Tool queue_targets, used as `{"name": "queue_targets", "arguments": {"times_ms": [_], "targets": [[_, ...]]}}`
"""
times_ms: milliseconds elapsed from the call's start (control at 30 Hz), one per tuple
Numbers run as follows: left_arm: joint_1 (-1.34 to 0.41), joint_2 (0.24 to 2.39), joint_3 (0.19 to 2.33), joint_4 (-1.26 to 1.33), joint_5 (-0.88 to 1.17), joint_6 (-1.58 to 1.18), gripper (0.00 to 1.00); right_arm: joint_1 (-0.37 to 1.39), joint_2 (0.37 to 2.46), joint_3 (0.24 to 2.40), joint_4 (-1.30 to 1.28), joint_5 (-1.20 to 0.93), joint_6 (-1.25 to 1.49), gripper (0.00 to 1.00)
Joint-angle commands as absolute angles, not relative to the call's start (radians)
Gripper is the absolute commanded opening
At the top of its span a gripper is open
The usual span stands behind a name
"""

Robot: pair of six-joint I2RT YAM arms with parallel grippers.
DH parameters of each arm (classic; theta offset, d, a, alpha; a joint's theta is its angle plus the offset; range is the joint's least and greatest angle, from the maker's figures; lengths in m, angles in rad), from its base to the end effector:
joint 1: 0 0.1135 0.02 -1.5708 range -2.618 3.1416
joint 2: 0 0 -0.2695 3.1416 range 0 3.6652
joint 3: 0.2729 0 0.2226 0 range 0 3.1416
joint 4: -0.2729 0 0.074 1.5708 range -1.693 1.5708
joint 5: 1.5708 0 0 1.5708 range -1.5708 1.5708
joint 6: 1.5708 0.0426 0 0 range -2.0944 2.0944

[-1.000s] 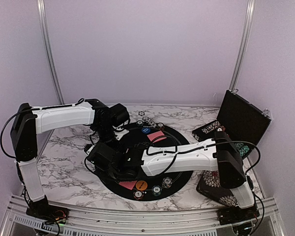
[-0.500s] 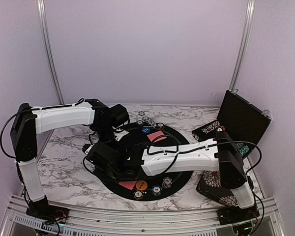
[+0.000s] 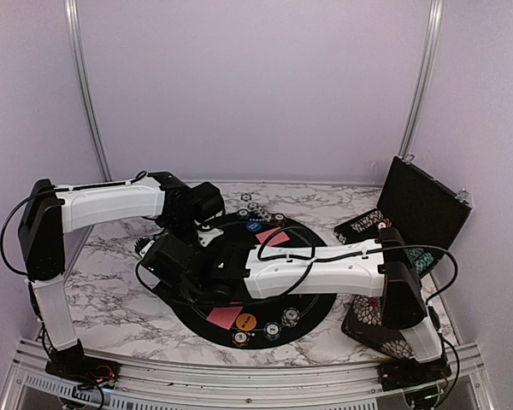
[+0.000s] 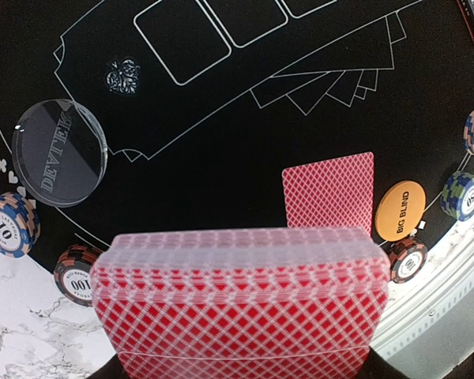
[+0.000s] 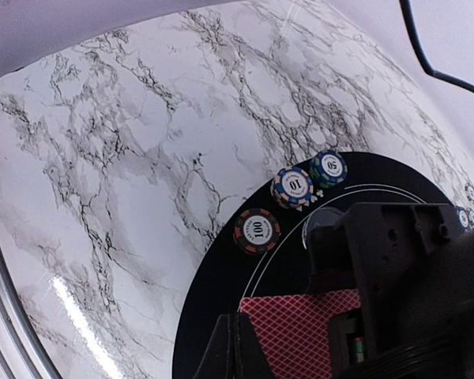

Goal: Distribute texas hold em gaming equipment
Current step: Adjust the poker card at the face-down deck piles.

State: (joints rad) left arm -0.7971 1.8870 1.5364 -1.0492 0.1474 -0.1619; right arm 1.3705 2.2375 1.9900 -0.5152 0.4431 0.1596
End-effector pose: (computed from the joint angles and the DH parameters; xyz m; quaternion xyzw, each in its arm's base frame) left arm 0.2369 -0.2515 0.2379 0.3163 0.9420 -0.1044 0.0417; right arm 0.1155 0.4771 0.2532 -0.4395 0.7867 0.1199 0.4166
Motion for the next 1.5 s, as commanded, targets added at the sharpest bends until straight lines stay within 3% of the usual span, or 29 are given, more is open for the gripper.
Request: {"name": "queue_targets", "arguments": {"times_ms": [0, 300, 1467], "targets": [[-0.787, 1.893, 1.548, -1.087, 0.165, -0.147, 0.46, 1.38, 2.289, 2.06, -0.568, 0.416, 0.146, 0.0], [-0.788, 1.896, 1.555, -1.087, 0.167, -0.144, 0.46, 1.387, 2.363, 2.167, -0.649, 0.433, 0.14, 0.0], [-0.788, 1.9, 1.562, -1.087, 0.167, -0.144, 0.46, 1.388, 2.443, 2.24, -0.665, 0.437, 0.141, 0.0]]}}
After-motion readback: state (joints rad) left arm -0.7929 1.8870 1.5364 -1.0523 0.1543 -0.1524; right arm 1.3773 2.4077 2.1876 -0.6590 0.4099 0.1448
